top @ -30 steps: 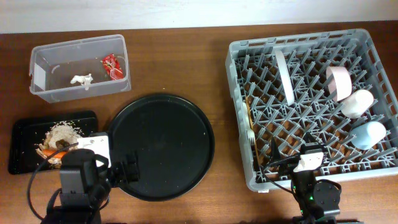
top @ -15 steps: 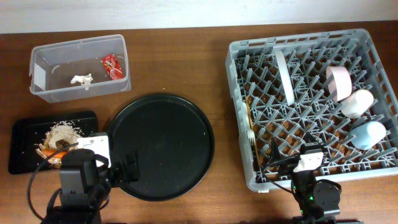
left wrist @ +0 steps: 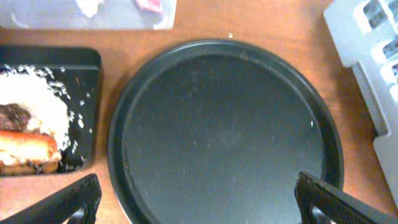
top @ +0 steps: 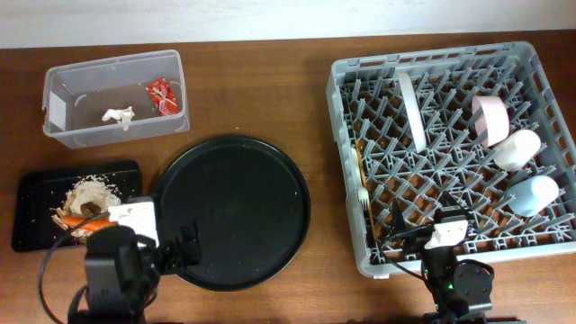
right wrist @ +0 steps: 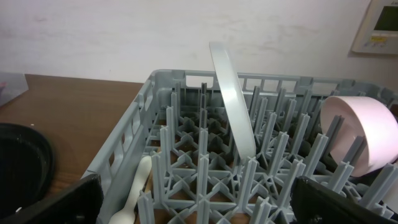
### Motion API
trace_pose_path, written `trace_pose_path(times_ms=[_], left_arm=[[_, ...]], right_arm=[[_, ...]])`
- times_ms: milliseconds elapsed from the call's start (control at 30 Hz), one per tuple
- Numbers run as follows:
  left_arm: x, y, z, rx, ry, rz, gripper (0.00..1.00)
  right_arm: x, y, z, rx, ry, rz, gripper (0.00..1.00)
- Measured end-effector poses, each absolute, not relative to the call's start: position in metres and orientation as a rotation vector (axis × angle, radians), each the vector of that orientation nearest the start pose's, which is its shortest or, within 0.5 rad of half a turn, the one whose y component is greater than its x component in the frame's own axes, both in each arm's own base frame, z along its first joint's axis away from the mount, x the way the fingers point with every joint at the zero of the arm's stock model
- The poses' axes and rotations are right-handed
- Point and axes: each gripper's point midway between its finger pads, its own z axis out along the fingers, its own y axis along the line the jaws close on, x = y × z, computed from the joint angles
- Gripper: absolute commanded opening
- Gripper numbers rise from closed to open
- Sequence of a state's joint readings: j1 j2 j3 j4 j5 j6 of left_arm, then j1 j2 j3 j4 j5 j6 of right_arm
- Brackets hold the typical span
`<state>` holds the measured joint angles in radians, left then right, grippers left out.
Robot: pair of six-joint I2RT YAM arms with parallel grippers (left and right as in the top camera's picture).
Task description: Sort waste into correct bins and load items into the dishwasher rack
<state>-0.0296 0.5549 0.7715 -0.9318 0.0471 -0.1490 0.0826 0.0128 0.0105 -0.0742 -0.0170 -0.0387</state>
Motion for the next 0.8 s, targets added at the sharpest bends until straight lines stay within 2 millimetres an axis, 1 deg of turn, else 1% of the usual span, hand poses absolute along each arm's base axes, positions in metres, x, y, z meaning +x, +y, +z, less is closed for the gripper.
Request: trace_pose_path(times_ms=[67, 100, 167, 300, 367, 400, 467, 533, 600, 667, 800], left_arm=[[0.211, -0.014, 0.202, -0.103, 2.211, -0.145, 0.99], [0.215, -0.014, 0.199, -0.096, 2.156, -0.145, 0.99], [0.216, -0.014, 0.188, -0.089, 2.103, -0.145, 0.99], [0.227, -0.015, 0.177, -0.07, 1.921, -0.155, 0.99], [0.232, -0.015, 0.177, -0.061, 1.827, -0.159, 0.99], [0.237, -0.015, 0.185, -0.057, 1.758, -0.161, 0.99], [0.241, -0.015, 0.193, -0.05, 1.656, -0.158, 0.99], [0.244, -0.014, 0.196, -0.031, 1.574, -0.139, 0.99], [0.245, -0.014, 0.197, -0.004, 1.525, -0.115, 0.99], [0.246, -0.014, 0.191, 0.025, 1.526, -0.085, 0.99], [0.246, -0.013, 0.159, 0.061, 1.646, -0.038, 0.99]], right_arm=[[0.245, 0.023, 0.158, -0.112, 1.643, 0.048, 0.99], [0.245, 0.023, 0.158, -0.111, 1.644, 0.047, 0.99], [0.245, 0.023, 0.158, -0.111, 1.644, 0.046, 0.99], [0.245, 0.023, 0.158, -0.112, 1.644, 0.047, 0.99], [0.245, 0.023, 0.158, -0.112, 1.644, 0.047, 0.99], [0.245, 0.023, 0.158, -0.111, 1.644, 0.047, 0.99], [0.245, 0.023, 0.158, -0.111, 1.644, 0.047, 0.99], [0.245, 0.023, 0.158, -0.112, 1.644, 0.046, 0.99], [0.245, 0.023, 0.158, -0.112, 1.644, 0.047, 0.99], [0.245, 0.023, 0.158, -0.112, 1.644, 0.047, 0.99], [0.245, 0.023, 0.158, -0.112, 1.643, 0.047, 0.99]])
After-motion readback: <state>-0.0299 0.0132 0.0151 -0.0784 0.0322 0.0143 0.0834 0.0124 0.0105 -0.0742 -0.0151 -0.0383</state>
